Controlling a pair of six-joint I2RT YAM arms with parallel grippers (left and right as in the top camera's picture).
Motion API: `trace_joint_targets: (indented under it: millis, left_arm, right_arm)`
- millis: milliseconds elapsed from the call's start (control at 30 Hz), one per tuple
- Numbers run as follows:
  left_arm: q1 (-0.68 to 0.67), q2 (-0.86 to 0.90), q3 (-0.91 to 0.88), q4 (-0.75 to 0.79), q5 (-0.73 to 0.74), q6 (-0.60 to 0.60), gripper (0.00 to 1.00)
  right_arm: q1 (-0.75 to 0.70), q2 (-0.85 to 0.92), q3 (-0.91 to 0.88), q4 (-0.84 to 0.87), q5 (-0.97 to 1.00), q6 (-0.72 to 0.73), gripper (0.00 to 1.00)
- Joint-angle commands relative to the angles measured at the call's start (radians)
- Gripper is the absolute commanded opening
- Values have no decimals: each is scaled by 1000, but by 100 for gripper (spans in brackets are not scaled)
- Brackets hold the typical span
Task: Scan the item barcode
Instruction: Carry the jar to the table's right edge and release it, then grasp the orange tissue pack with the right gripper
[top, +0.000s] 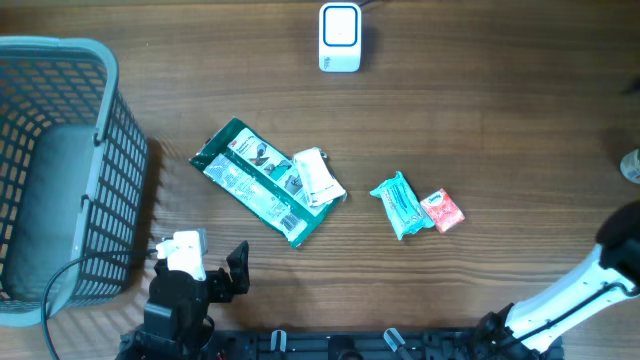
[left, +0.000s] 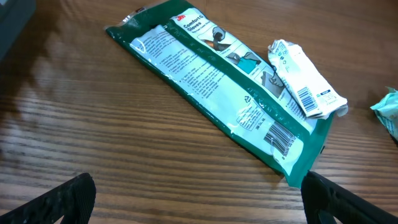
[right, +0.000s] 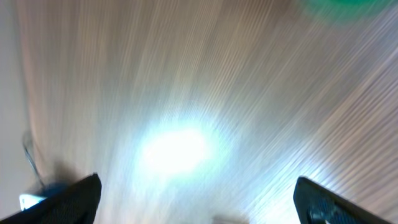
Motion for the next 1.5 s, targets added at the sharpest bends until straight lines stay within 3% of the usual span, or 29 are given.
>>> trace_joint_targets:
  millis: [0,100,233,300,500,633,700,833,933,1167,1467]
  left_arm:
    - [-5,-4,-1,3,1,-8,100]
    - [-5,-4,-1,3,1,-8,100]
    - [-5,-4,-1,3,1,-8,100]
    - [-5,-4,-1,3,1,-8,100]
    - [-5,-4,-1,3,1,-8,100]
    - [-5,-4,-1,3,1,-8,100]
    - [-5,-4,-1,3,1,-8,100]
    - [-5,-4,-1,3,1,-8,100]
    - [-5,-4,-1,3,1,-8,100]
    - [-5,-4,-1,3,1,-8,100]
    - [-5,-4,-1,3,1,-8,100]
  right_arm:
    - [193,-17,-19,-105,-48,-62,100]
    - [473,-15,-152,-113,109,-62,100]
    - [697,-29,-249,-113,99,-64,100]
    - [832,-171,-249,-113,109,-63,100]
    - [1009,-508,-255,-113,311,10,100]
    - [1028,-725,-423,-112,427,210,100]
    - [1028,-838,-632,-72,516,419,100]
    - [1025,-909,-1121,260,457,509,100]
    - [1003,-875,-1253,394,432,594,100]
    - [908,-770,-1303,503,442,681,95]
    - [879,-605,-1448,694,423,676,68]
